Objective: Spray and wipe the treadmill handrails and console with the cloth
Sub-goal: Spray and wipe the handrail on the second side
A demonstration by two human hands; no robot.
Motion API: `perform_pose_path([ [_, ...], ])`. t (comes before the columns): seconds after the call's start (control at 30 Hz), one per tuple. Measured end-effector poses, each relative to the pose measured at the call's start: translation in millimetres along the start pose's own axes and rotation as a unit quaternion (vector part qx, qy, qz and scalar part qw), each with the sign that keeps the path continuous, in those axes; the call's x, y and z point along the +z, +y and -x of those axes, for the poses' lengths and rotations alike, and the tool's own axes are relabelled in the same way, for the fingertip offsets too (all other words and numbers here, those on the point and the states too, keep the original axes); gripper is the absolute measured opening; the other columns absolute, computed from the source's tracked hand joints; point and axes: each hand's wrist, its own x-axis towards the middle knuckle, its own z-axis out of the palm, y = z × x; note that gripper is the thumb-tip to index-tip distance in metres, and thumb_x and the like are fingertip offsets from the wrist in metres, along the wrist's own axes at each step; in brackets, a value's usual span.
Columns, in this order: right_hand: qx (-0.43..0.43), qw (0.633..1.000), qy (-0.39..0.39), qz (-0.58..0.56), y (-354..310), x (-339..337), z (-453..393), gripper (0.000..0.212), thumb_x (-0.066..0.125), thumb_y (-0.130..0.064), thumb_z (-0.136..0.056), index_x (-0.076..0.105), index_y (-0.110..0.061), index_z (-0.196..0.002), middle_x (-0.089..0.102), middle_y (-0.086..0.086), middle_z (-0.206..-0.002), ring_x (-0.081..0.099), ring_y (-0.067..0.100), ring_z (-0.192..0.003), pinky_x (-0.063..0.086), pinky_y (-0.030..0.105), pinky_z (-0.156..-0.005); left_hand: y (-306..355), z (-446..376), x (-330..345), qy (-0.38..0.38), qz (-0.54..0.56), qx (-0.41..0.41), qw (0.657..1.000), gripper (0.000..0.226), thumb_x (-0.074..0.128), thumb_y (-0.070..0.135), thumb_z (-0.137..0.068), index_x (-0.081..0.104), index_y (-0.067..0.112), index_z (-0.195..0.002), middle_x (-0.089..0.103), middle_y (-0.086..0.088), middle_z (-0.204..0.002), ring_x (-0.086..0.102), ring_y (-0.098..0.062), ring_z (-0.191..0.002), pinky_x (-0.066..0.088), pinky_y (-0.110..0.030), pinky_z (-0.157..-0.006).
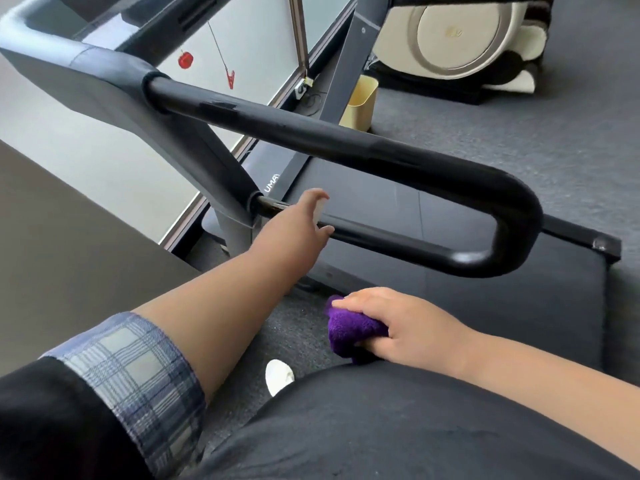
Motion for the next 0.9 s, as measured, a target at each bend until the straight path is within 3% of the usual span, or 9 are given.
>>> perform_pose_path([
  [0.13, 0.005, 1.000, -0.002, 0.007, 3, -3, 12, 0.063, 0.065, -0.018, -0.086, 0.049, -0.038, -0.143, 0.048, -0.027, -0.136, 0.033, -0.013, -0.129, 0.017, -0.003, -0.099, 38, 11, 22, -0.038, -0.014, 0.040, 0.998, 0.040, 0.061, 0.042, -0.094, 0.036, 0.041, -0.125, 0.046, 0.015, -0.066, 0.047, -0.002, -0.056, 0.032, -0.029, -0.050],
  [0.2, 0.009, 1.000, -0.002, 0.009, 6, -5, 22, 0.063, 0.063, -0.019, -0.085, 0.049, -0.039, -0.143, 0.051, -0.020, -0.140, 0.033, -0.011, -0.129, 0.018, -0.003, -0.098, 50, 14, 29, -0.045, -0.007, 0.035, 0.998, 0.039, 0.060, 0.040, -0.095, 0.038, 0.038, -0.127, 0.045, 0.015, -0.067, 0.045, 0.001, -0.057, 0.030, -0.027, -0.049],
  [0.33, 0.020, 1.000, 0.009, -0.006, 11, -10, 43, 0.064, 0.059, -0.021, -0.082, 0.050, -0.041, -0.141, 0.051, -0.023, -0.135, 0.029, -0.026, -0.119, 0.018, -0.005, -0.096, 66, 27, 32, -0.033, 0.008, 0.031, 0.999, 0.047, 0.061, 0.041, -0.094, 0.037, 0.039, -0.134, 0.049, 0.015, -0.068, 0.048, 0.000, -0.057, 0.031, -0.023, -0.048],
  [0.5, 0.040, 0.999, 0.012, 0.005, 17, -15, 62, 0.067, 0.063, -0.017, -0.086, 0.045, -0.047, -0.143, 0.051, -0.019, -0.136, 0.038, -0.007, -0.125, 0.031, 0.010, -0.101, 98, 45, 37, -0.048, 0.056, 0.047, 0.996, 0.046, 0.063, 0.044, -0.092, 0.037, 0.043, -0.130, 0.054, 0.012, -0.070, 0.053, -0.002, -0.060, 0.035, -0.020, -0.050],
  [0.63, 0.046, 0.999, 0.007, 0.020, 18, -16, 70, 0.067, 0.063, -0.017, -0.088, 0.043, -0.047, -0.145, 0.052, -0.016, -0.135, 0.041, -0.002, -0.124, 0.035, 0.019, -0.104, 117, 51, 42, -0.062, 0.090, 0.054, 0.992, 0.039, 0.063, 0.044, -0.092, 0.043, 0.040, -0.125, 0.054, 0.012, -0.072, 0.052, -0.001, -0.062, 0.035, -0.020, -0.051],
  [0.73, 0.041, 0.999, 0.016, 0.007, 21, -17, 77, 0.064, 0.063, -0.018, -0.086, 0.046, -0.047, -0.141, 0.054, -0.017, -0.129, 0.042, -0.003, -0.121, 0.036, 0.018, -0.101, 116, 53, 39, -0.069, 0.115, 0.022, 0.991, 0.042, 0.065, 0.047, -0.091, 0.044, 0.041, -0.127, 0.059, 0.011, -0.082, 0.057, -0.006, -0.063, 0.040, -0.025, -0.052],
  [0.83, 0.027, 0.999, 0.042, -0.001, 24, -18, 82, 0.063, 0.066, -0.019, -0.088, 0.047, -0.044, -0.142, 0.050, -0.024, -0.133, 0.038, -0.009, -0.125, 0.026, 0.005, -0.102, 103, 60, 32, -0.064, 0.134, -0.023, 0.989, 0.050, 0.065, 0.048, -0.090, 0.040, 0.043, -0.134, 0.063, 0.008, -0.099, 0.067, -0.016, -0.071, 0.056, -0.038, -0.068],
  [0.9, 0.020, 0.997, 0.072, -0.011, 23, -20, 84, 0.061, 0.071, -0.025, -0.089, 0.047, -0.041, -0.144, 0.047, -0.026, -0.134, 0.036, -0.016, -0.124, 0.021, 0.001, -0.102, 88, 67, 26, -0.038, 0.140, -0.051, 0.988, 0.052, 0.065, 0.050, -0.089, 0.039, 0.045, -0.134, 0.064, 0.008, -0.094, 0.068, -0.012, -0.069, 0.057, -0.038, -0.071],
])
